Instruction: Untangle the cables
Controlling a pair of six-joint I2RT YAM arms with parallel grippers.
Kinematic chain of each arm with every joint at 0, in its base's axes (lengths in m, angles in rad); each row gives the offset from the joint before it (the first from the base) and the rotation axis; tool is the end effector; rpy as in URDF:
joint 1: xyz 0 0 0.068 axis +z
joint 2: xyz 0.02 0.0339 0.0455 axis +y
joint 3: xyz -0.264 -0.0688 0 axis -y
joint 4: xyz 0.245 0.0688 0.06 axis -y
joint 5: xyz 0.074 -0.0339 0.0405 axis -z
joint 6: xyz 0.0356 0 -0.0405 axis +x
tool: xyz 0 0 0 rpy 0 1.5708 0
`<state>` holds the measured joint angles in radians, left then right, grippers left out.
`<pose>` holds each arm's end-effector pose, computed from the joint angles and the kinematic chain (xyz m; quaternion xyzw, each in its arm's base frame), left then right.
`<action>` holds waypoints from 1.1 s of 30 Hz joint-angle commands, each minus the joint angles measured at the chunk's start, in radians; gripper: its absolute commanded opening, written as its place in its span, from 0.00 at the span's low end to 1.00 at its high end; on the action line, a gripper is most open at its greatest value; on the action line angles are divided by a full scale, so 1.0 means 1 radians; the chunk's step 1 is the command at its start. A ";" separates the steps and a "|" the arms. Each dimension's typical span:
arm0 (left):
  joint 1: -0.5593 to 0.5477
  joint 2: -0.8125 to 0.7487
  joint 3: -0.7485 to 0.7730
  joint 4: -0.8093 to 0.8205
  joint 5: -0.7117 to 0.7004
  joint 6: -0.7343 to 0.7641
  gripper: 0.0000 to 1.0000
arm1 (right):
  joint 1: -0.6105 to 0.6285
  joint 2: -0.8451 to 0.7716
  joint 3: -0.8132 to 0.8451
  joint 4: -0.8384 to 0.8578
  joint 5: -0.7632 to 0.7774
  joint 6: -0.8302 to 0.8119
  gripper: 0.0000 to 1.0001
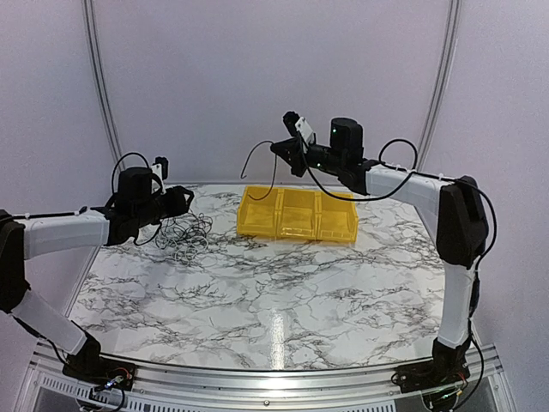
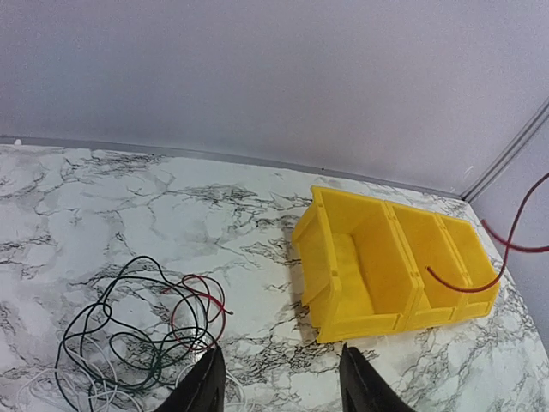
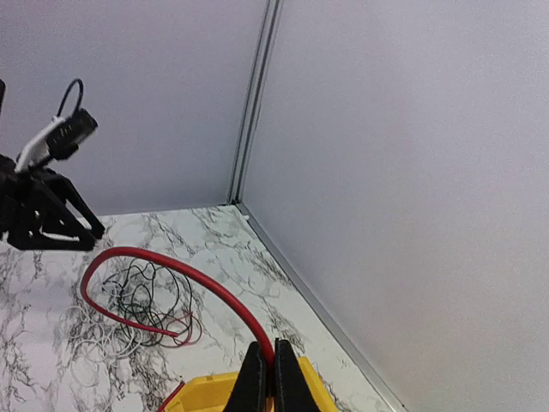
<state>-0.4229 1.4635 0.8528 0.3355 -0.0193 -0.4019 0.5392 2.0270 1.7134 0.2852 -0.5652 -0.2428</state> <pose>0.3033 -0.1358 0.2549 0.0026 0.7974 -0.2348 0.5559 0.4123 0.2689 0.3290 -0.4421 0.5626 0.2966 0.6325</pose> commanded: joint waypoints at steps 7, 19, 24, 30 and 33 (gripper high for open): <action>-0.011 -0.130 0.111 -0.248 -0.072 0.028 0.48 | 0.013 0.097 0.040 -0.007 0.172 -0.065 0.00; -0.022 -0.257 0.029 -0.290 -0.090 0.009 0.48 | 0.015 0.330 0.197 0.019 0.362 -0.156 0.00; -0.024 -0.291 -0.019 -0.290 -0.119 -0.025 0.48 | 0.030 0.380 0.260 0.008 0.378 -0.187 0.00; -0.024 -0.260 -0.016 -0.285 -0.136 -0.028 0.49 | 0.052 0.380 0.277 -0.012 0.407 -0.199 0.29; -0.024 -0.217 0.030 -0.291 -0.143 -0.030 0.49 | 0.051 0.323 0.233 -0.040 0.392 -0.198 0.33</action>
<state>-0.4416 1.2030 0.8341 0.0608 -0.1371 -0.4240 0.5808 2.4123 1.9553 0.2752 -0.1837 -0.4347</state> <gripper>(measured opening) 0.489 0.318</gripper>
